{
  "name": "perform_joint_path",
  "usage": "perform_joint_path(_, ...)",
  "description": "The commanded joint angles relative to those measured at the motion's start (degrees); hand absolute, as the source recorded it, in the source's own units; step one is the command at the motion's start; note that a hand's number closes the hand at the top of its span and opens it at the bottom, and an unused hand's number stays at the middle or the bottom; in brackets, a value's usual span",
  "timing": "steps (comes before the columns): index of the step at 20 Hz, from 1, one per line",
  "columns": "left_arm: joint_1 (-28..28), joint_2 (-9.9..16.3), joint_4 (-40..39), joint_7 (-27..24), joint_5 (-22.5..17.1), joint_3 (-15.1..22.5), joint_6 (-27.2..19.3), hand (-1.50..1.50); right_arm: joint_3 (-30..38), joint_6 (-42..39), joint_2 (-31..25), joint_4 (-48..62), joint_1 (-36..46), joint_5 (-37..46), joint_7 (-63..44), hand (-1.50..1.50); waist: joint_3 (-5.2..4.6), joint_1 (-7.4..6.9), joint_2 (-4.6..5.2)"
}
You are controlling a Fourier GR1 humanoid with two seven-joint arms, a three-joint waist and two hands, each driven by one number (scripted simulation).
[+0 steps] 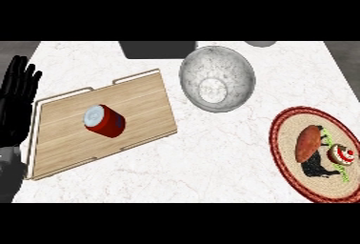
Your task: Pick the cupcake from the placemat and place it in the bowl
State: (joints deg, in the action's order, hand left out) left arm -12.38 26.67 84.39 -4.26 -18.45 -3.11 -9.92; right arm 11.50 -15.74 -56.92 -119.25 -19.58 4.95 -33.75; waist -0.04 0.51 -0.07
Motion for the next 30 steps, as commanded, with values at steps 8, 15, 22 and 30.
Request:
perform_joint_path(8, 2.6, -3.1, 1.1, -1.5, 2.4, -2.2, 2.3, 0.0, -5.0, -2.9, 12.1, 12.2, 4.4, 13.0, 7.3, -1.5, 0.05, -0.52, 0.07)
perform_joint_path(15, -3.6, -2.1, -2.8, 1.9, 2.6, -5.3, 4.7, 0.0, -1.9, -7.1, 14.8, 13.8, 6.6, 16.2, 6.9, -1.5, 0.02, -0.06, 0.03)
perform_joint_path(22, -0.5, -4.4, -0.9, 0.3, 5.6, -4.6, 5.5, 0.0, -1.1, -1.4, 18.8, 31.5, 11.2, 23.5, 23.5, -1.5, 0.05, -0.45, 0.06)
perform_joint_path(30, 1.4, -5.0, 2.1, 1.6, 5.9, -7.5, 7.5, 0.0, -1.5, -4.5, 22.2, 31.7, 16.0, 28.4, 23.5, -1.5, 0.04, -0.58, 0.04)
